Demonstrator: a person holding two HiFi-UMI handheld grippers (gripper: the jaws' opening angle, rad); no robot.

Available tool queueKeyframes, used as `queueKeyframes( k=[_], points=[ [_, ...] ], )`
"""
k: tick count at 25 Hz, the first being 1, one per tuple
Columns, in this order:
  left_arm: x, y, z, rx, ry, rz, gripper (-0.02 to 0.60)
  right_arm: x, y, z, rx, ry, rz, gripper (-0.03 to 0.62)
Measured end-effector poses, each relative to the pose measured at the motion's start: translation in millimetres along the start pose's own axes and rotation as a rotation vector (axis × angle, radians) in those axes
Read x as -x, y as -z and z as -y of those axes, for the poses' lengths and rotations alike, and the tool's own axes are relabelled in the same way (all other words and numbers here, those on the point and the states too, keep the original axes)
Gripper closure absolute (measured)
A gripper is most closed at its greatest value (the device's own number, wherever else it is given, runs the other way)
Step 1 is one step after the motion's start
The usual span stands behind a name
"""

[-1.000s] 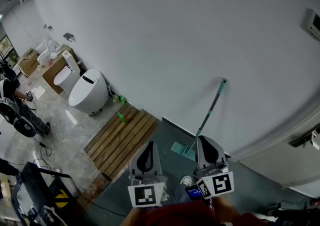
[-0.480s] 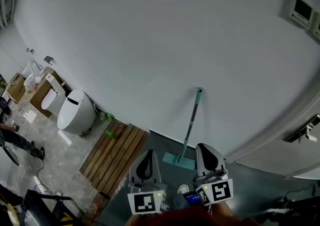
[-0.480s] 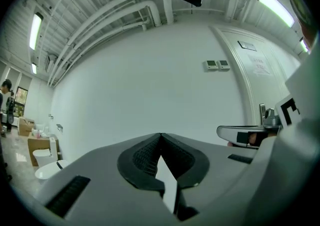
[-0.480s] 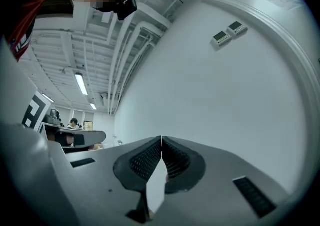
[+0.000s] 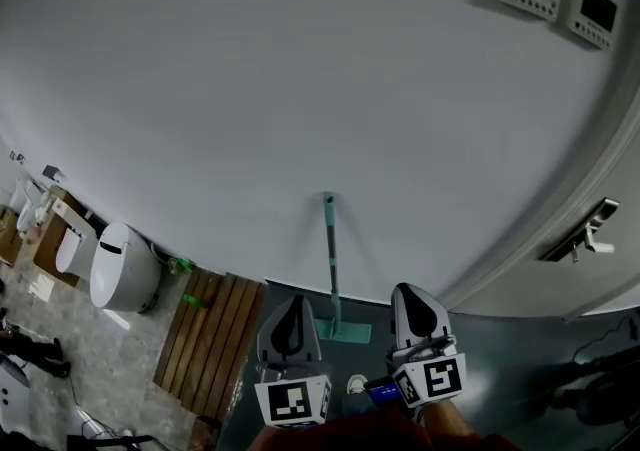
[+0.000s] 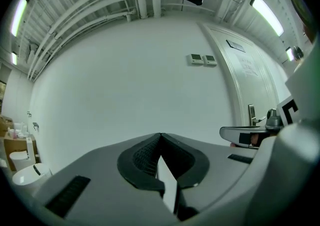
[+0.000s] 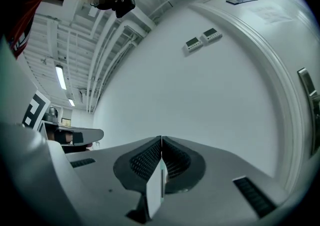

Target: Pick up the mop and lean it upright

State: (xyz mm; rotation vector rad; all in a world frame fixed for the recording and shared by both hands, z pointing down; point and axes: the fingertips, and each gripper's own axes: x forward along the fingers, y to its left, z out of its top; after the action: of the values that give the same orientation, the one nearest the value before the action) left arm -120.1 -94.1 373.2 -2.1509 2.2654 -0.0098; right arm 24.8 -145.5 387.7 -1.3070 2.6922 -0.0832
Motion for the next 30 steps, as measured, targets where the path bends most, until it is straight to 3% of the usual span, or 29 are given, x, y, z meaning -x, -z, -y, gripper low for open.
queueKeyframes(
  k=[10, 24, 30],
  points=[
    [-56, -13, 18, -0.006, 0.03, 0.027, 0.568, -31, -3, 45, 0.003, 0.03, 0.008, 0.576],
    [-93, -8, -10, 0.015, 0.136, 0.014, 0.568, -61, -4, 32, 0.016, 0.129, 0.019, 0.576],
    [-93, -11, -19, 0.008, 0.137, 0.035, 0.568, -70, -1, 22, 0.022, 0.114, 0.019, 0.576]
  ],
)
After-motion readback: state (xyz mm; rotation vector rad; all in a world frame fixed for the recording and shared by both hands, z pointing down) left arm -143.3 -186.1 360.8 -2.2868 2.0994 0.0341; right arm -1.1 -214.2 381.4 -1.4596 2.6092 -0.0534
